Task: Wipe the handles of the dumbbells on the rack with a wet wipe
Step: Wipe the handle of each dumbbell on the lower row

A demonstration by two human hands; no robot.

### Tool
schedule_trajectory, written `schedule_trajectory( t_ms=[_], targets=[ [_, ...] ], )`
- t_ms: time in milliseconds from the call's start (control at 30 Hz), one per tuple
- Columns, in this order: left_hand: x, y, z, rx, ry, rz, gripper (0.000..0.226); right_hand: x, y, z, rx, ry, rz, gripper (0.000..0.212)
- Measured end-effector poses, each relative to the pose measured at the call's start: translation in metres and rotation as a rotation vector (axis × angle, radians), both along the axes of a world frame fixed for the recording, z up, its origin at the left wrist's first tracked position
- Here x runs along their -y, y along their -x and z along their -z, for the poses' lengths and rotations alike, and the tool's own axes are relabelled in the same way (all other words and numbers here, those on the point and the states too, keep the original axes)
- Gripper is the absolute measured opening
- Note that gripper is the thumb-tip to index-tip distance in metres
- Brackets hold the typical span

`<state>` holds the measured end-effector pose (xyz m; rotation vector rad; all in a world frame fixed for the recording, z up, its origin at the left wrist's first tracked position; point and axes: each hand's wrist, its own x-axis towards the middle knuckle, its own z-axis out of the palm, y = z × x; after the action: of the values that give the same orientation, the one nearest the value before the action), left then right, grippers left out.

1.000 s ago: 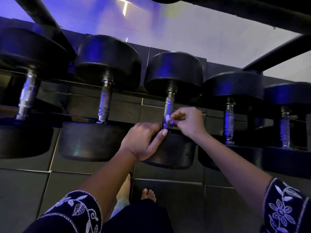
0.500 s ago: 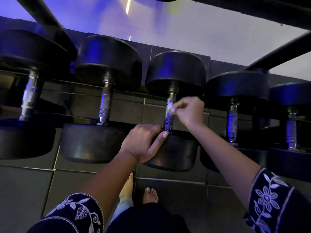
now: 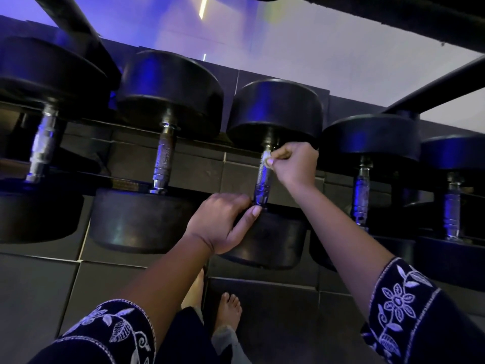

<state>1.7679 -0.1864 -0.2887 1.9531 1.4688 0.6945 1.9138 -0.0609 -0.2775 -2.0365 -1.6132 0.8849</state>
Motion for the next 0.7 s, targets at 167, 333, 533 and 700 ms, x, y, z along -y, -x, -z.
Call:
schedule_trajectory(
  t_ms=[167,333,533,700],
  targets=[
    [-0.001,0.0,0.001,-0.005,0.01,0.016,0.042,0.038,-0.003,-0.003,0.03,0.072,-0.162,0.011],
    [-0.001,0.0,0.0,-0.001,-0.003,0.021,0.035,0.009,-0.002,0.002,-0.025,0.018,-0.026,0.013],
    [0.001,0.0,0.002,-0.005,0.009,0.02,0.035,0.018,-0.005,-0.001,-0.025,0.086,-0.095,0.01],
    [0.0,0.0,0.001,0.011,0.02,0.027,0.033,0.027,-0.008,0.002,-0.101,0.091,-0.06,0.012]
  ],
)
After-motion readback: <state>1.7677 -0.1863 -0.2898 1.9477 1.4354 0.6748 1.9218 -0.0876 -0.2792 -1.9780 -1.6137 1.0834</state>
